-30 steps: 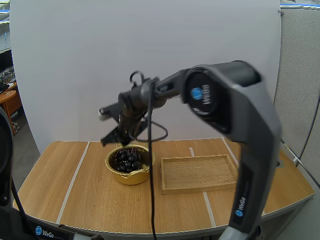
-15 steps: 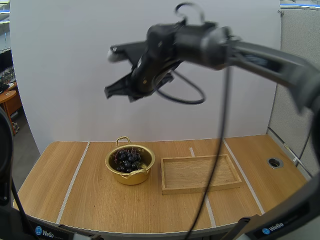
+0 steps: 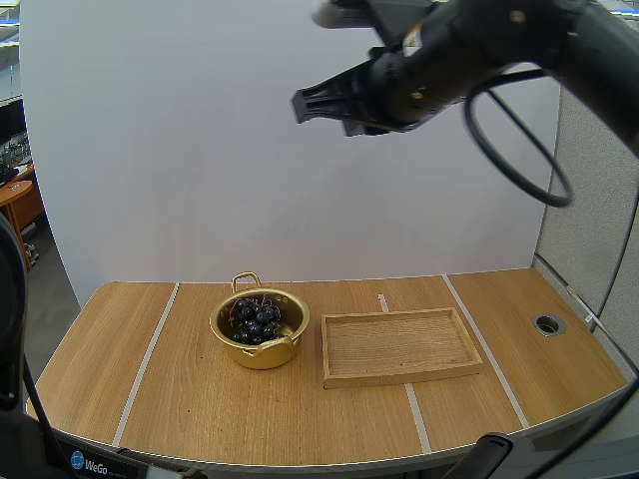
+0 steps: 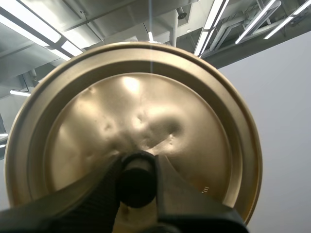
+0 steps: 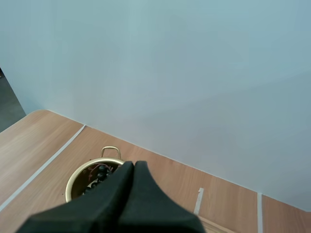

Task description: Open the pot, put the grape inside, and close it

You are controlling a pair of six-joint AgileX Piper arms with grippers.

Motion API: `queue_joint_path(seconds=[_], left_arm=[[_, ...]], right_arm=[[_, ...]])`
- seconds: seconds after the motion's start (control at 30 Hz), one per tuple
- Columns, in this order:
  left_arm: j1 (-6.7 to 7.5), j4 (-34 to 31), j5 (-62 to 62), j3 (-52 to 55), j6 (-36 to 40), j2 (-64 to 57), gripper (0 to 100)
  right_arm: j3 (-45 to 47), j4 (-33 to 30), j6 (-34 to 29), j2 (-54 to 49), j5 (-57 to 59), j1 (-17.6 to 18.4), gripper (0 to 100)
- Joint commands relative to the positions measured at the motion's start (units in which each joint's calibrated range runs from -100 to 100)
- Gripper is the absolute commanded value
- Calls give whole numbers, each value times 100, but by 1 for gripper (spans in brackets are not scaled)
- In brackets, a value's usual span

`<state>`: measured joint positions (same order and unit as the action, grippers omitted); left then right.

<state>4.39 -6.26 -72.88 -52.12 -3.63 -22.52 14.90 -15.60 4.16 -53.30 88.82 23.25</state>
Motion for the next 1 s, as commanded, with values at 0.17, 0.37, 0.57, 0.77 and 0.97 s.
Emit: queue_joint_path(seconds=[0.17,0.37,0.57,0.77,0.97], left_arm=[[8,-70,-393,-31,62,-13,0],[8,-59,-1723,-31,62,-109,0],[8,-2,-2712,-31,71,-109,0],[8,9,-2712,252,71,-110,0],[8,9,-2712,644,-27,-110,0]], right_arm=[[132,-355,-81,-1158,949,-369,0],[588,-273,-81,-1627,1116,-528,0],[1061,139,0,-1975,1118,-677,0],[1683,1003,329,-2460,1118,-947,0],[1961,1100,401,-2823,1118,-1090,0]])
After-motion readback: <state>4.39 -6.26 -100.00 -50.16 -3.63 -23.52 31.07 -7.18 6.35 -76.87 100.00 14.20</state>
